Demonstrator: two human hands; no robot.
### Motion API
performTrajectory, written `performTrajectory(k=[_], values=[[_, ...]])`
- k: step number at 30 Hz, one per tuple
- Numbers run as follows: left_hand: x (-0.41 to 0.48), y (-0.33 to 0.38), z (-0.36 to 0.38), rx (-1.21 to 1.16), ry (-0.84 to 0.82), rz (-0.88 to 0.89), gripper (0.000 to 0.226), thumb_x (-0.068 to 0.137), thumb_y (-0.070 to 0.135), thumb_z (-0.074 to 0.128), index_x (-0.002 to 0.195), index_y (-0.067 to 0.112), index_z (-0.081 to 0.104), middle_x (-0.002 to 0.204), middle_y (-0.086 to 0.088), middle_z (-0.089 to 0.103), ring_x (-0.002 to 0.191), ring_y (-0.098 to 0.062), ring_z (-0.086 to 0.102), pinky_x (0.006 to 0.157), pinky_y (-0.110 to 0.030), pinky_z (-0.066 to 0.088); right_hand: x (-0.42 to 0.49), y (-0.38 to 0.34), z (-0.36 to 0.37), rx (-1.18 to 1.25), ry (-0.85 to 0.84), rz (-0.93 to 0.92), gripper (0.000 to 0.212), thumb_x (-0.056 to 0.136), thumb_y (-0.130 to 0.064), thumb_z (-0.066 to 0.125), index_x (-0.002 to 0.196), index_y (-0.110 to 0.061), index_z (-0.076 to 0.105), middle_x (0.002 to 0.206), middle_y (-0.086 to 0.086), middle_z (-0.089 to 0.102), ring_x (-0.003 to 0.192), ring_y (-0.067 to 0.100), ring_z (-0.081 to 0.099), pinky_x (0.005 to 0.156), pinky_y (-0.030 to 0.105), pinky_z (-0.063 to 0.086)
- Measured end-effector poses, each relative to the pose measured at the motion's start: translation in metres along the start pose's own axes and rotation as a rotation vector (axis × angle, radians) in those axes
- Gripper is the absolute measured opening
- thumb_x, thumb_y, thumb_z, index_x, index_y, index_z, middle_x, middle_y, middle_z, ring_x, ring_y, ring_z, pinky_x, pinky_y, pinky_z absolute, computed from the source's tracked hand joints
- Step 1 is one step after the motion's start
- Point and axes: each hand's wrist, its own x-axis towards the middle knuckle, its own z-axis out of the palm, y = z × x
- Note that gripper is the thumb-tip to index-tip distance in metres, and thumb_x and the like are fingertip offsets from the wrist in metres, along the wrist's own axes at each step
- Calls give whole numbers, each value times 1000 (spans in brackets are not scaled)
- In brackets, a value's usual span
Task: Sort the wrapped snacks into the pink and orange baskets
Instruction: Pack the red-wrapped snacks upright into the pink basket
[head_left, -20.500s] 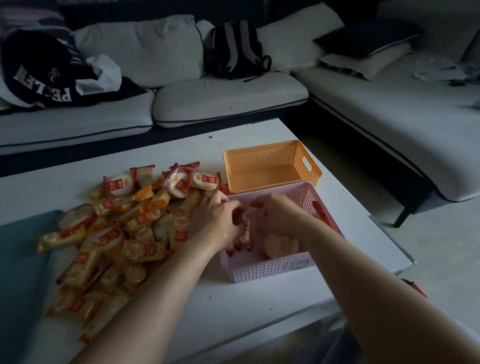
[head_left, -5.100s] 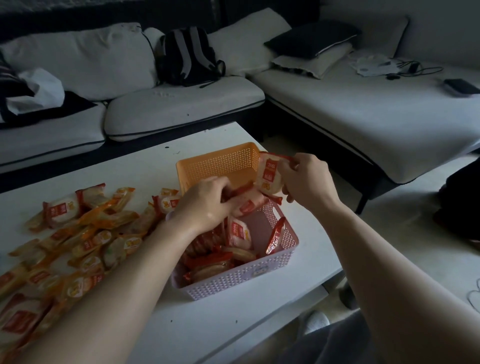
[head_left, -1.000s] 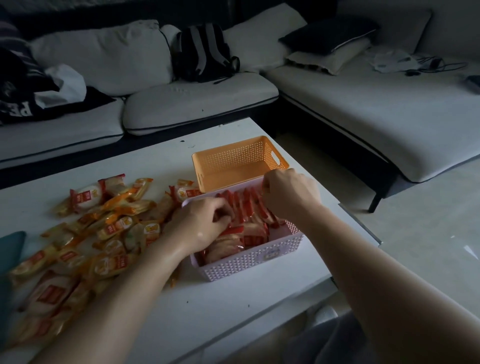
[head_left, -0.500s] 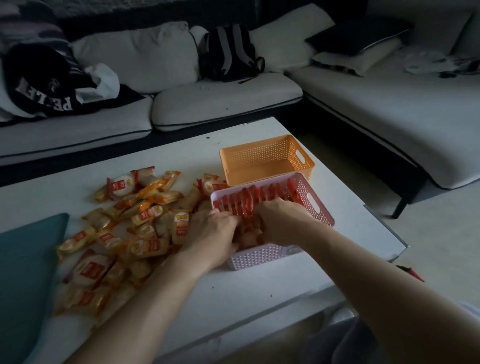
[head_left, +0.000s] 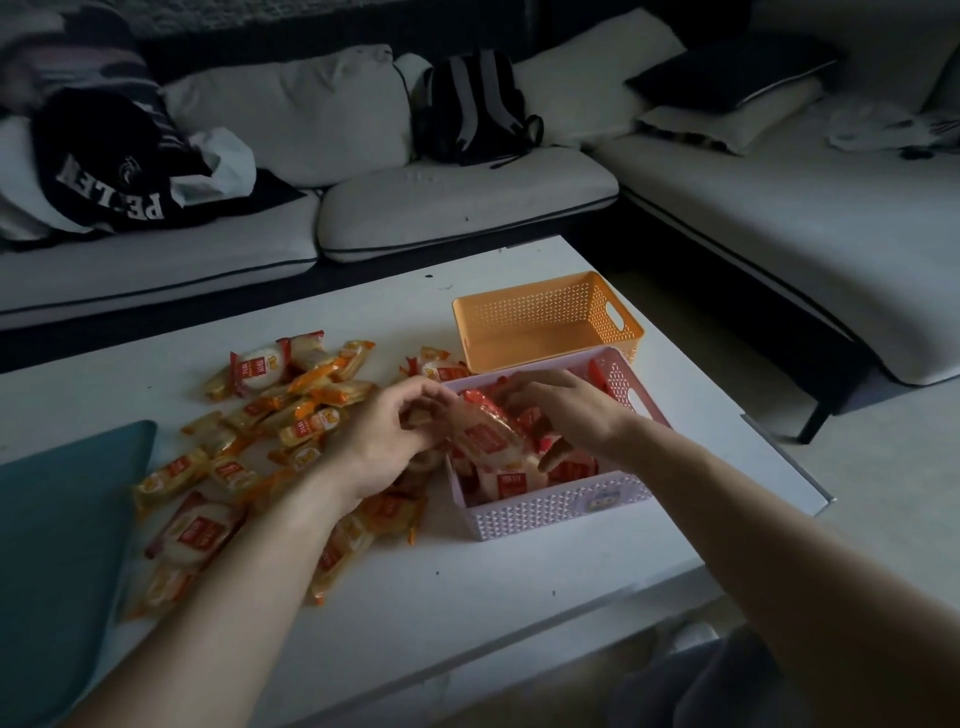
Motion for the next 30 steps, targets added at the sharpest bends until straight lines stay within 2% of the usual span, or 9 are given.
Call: performTrajectory(k=[2, 4, 7, 13, 16, 18, 23, 26, 30], values=[[2, -2, 5, -90, 34, -43, 19, 97, 9, 66, 111, 20, 71, 110, 1, 74, 98, -14, 72, 81, -35, 63, -7, -7, 5, 75, -63, 47, 32, 107, -37, 37, 115, -20, 64, 105, 12, 70, 93, 28, 71, 66, 38, 61], [4, -3, 8, -103, 69, -76, 19, 98, 16, 65, 115, 21, 70, 110, 3, 74, 99, -13, 72, 77, -28, 62, -8, -10, 7, 45, -58, 18, 30, 103, -48, 41, 109, -27, 62, 98, 9, 72, 89, 28, 73, 67, 39, 62], [3, -5, 9, -146, 92, -107, 20, 95, 21, 70, 115, 22, 70, 109, 5, 76, 103, -14, 72, 85, -31, 60, 2, -6, 5, -159, 37, -112, 21, 96, -32, 66, 110, -17, 61, 100, 7, 72, 90, 27, 75, 74, 46, 64], [-4, 0, -2, 59, 36, -102, 27, 83, 48, 78, 105, 32, 74, 100, 13, 76, 98, -7, 69, 87, -33, 56, 17, 4, 4, -238, 100, -170, 42, 86, -6, 75, 124, -10, 57, 111, 1, 67, 97, 17, 71, 69, 27, 63], [-7, 8, 1, 100, 99, -5, 26, 87, 34, 79, 109, 36, 66, 104, 17, 71, 96, -2, 67, 75, -20, 55, 23, 5, 8, -286, 85, -210, 41, 86, -5, 74, 124, -8, 59, 109, -1, 68, 95, 15, 70, 68, 24, 62], [-7, 9, 5, 139, 143, 31, 25, 88, 26, 78, 106, 36, 64, 101, 16, 71, 93, -3, 69, 72, -21, 57, 28, 8, 8, -295, 118, -193, 35, 90, -3, 68, 123, -9, 61, 108, -2, 68, 95, 14, 70, 67, 25, 62], [-6, 0, 6, 145, 304, -50, 32, 84, 25, 80, 107, 25, 58, 99, 11, 67, 89, -9, 67, 66, -26, 57, 34, 32, -2, -905, 198, -198, 22, 97, -18, 64, 118, -15, 67, 101, 1, 73, 80, 13, 72, 68, 29, 64], [-5, -3, 8, 181, 334, -90, 44, 82, 26, 81, 112, 24, 49, 105, 3, 64, 91, -15, 66, 66, -30, 56, 29, 33, 2, -1023, 169, -210, 26, 96, -33, 66, 115, -17, 70, 96, -1, 74, 76, 13, 71, 69, 31, 63], [-5, -2, 9, 207, 325, -92, 57, 84, 26, 79, 123, 30, 38, 104, 1, 63, 86, -18, 68, 64, -37, 61, 24, 28, 3, -1036, 155, -250, 38, 94, -50, 64, 114, -18, 70, 95, -4, 73, 70, 7, 65, 61, 18, 53]])
